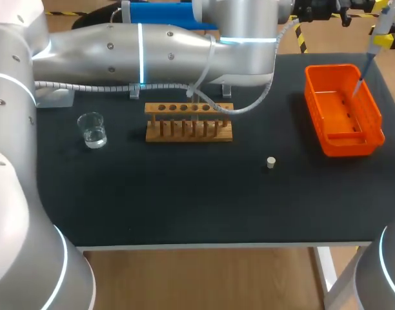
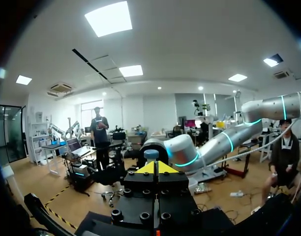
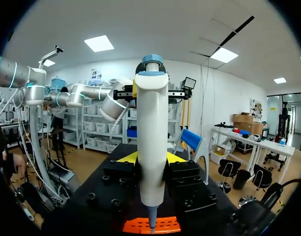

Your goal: Invert the test tube, pick up the pipette, mount the tip to pipette, aspirate from beaker and dispense into the tube, eject the tip, return the pipette, and cap with the stopper.

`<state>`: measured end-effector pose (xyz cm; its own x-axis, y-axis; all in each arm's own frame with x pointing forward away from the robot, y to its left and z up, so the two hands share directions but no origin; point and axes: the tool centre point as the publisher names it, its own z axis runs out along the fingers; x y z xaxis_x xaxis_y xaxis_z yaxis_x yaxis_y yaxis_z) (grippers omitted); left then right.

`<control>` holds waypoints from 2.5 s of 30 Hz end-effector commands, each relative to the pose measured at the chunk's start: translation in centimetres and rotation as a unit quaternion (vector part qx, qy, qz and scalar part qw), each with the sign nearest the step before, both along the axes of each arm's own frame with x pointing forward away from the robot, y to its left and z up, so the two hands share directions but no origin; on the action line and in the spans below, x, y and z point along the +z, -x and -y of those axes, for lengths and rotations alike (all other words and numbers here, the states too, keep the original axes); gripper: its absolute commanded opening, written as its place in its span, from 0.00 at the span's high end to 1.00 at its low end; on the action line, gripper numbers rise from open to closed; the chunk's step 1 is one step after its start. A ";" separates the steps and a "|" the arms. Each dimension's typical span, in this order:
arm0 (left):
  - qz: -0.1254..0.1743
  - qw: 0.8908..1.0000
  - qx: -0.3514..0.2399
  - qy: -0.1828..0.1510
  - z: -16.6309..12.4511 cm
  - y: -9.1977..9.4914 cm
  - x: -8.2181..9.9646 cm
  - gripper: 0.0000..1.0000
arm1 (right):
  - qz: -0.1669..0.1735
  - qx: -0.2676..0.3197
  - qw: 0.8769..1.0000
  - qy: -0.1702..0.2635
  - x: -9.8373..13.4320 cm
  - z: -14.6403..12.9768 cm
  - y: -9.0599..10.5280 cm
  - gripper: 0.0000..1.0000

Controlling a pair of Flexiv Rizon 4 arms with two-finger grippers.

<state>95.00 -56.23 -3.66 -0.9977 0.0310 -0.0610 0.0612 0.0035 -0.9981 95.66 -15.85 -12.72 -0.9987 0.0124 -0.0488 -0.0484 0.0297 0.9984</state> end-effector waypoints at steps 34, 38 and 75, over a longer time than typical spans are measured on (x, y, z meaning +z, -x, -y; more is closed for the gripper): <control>-0.028 0.999 -0.025 -0.004 0.6 -0.7 -1.2 1.00 | 0.000 -0.001 1.000 0.002 0.1 0.0 0.1 1.00; -0.031 0.999 -0.025 -0.003 0.6 -0.7 -1.4 1.00 | 0.000 -0.001 1.000 0.002 0.1 0.0 0.1 1.00; -0.023 0.999 -0.026 -0.002 0.3 -0.5 -1.0 1.00 | 0.000 -0.001 1.000 0.002 0.1 0.0 0.1 1.00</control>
